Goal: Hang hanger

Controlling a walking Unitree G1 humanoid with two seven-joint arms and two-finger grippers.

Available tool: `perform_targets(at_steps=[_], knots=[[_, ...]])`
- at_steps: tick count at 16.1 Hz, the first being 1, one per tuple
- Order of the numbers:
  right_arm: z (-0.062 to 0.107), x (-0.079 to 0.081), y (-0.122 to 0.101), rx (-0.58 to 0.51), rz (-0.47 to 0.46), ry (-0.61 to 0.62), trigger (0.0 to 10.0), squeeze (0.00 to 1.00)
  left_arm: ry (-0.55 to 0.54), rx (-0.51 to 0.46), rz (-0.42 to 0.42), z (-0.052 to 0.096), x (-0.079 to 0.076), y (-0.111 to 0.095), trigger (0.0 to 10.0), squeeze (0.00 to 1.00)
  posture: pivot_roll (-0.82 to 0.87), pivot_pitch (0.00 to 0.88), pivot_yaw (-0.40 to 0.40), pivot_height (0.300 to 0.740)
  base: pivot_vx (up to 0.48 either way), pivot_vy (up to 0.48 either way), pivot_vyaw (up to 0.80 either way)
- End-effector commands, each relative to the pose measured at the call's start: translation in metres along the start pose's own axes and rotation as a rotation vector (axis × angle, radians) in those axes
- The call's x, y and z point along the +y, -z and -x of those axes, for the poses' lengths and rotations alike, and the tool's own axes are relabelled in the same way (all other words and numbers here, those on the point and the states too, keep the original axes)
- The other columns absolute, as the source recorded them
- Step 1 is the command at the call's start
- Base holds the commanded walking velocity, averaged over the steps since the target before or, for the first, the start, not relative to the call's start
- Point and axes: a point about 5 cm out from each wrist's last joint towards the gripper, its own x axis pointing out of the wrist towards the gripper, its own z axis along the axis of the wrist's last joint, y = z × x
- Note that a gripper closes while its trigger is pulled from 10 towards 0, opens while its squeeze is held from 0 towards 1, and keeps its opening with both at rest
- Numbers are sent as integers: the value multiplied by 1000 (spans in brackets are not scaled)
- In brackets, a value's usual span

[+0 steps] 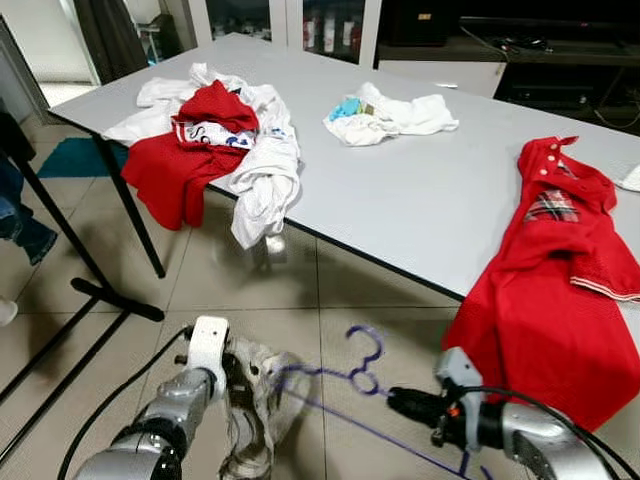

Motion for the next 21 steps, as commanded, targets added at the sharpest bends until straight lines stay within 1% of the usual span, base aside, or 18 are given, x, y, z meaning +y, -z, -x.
perform_targets(at_steps=[1,4,6,7,9,11,14,15,19,21], knots=[[-3,5,-8,-11,17,-42,10000,0,-11,-67,-18,-2,5,-22,10000,0,-118,0,24,740,0,0,0],[-14,6,-13,12,40,-57,10000,0,-22,-88,-14,-2,8,-32,10000,0,-126,0,32,740,0,0,0],[-28,11,-20,9,50,-73,10000,0,0,-107,-14,-4,1,-38,10000,0,-124,0,34,740,0,0,0],[-31,12,-21,9,52,-72,10000,0,8,-110,-14,-5,-1,-39,10000,0,-124,0,34,740,0,0,0],[-40,8,-24,2,45,-26,10000,0,23,-114,-16,-5,-6,-39,10000,0,-122,0,34,740,0,0,0],[-46,8,-25,5,42,-17,10000,0,39,-120,-17,-6,-11,-40,10000,0,-121,0,35,740,0,0,0],[-50,7,-26,23,51,-1,10000,0,47,-124,-15,-7,-13,-40,10000,0,-119,0,34,740,0,0,0],[-50,4,-25,45,56,23,10000,0,49,-127,-13,-7,-14,-40,10000,0,-118,0,34,740,0,0,0],[-37,-9,-16,98,62,110,10000,0,33,-122,-12,-5,-7,-38,10000,0,-122,0,37,740,0,0,0],[-35,-13,-14,123,64,151,10000,0,28,-124,-11,-5,-6,-39,10000,0,-124,0,39,740,0,0,0]])
